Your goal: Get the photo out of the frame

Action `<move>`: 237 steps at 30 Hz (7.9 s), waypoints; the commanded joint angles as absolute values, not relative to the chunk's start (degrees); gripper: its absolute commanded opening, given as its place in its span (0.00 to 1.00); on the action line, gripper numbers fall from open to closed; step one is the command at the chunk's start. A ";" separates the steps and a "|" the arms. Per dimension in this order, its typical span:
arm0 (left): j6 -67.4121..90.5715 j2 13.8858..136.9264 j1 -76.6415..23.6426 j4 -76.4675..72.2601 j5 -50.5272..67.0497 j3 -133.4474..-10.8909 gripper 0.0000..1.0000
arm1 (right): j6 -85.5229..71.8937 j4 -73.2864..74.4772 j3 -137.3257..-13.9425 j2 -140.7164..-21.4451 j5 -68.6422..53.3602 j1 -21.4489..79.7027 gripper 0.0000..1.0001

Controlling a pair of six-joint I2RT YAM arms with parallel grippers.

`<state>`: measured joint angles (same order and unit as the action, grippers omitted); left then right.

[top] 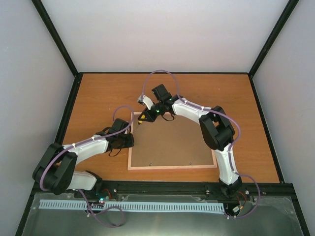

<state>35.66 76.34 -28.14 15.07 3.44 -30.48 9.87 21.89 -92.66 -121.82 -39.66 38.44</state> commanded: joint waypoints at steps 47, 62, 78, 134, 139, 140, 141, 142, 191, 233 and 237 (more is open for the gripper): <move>35.23 75.41 -28.56 14.92 3.14 -30.81 0.01 | 3.66 22.98 -84.83 -103.32 -22.31 40.15 0.03; 37.46 69.83 -28.66 25.05 4.21 -35.17 0.57 | 27.81 34.54 -62.04 -82.95 -33.12 38.23 0.03; 49.74 67.40 -36.12 27.35 4.44 -30.03 0.48 | 32.37 37.93 -55.67 -81.01 -40.52 41.08 0.03; 48.24 75.72 -39.20 15.56 3.23 -27.16 0.01 | 39.16 36.70 -56.62 -87.55 -34.33 49.48 0.03; 48.20 75.91 -39.19 15.56 3.25 -27.25 0.01 | 39.52 37.24 -58.77 -90.20 -37.54 49.48 0.03; 48.25 75.93 -39.19 15.59 3.18 -27.17 0.01 | 39.55 37.26 -59.18 -90.52 -38.08 49.48 0.03; 48.26 75.94 -39.20 15.48 3.21 -27.12 0.01 | 39.51 37.27 -59.77 -90.82 -38.50 49.46 0.03; 48.25 76.01 -39.20 15.46 3.25 -27.08 0.01 | 39.38 37.06 -60.15 -91.12 -38.78 49.48 0.03; 30.07 75.87 -32.51 24.34 -1.81 -46.91 0.53 | 38.22 36.73 -63.06 -79.19 -17.11 7.87 0.03; 34.79 75.63 -33.01 17.92 2.96 -35.60 0.59 | 49.01 42.96 -70.86 -95.58 -18.20 0.44 0.03; 33.01 80.50 -27.65 13.99 6.49 -37.74 0.59 | 49.64 45.10 -65.92 -90.64 -19.40 0.73 0.03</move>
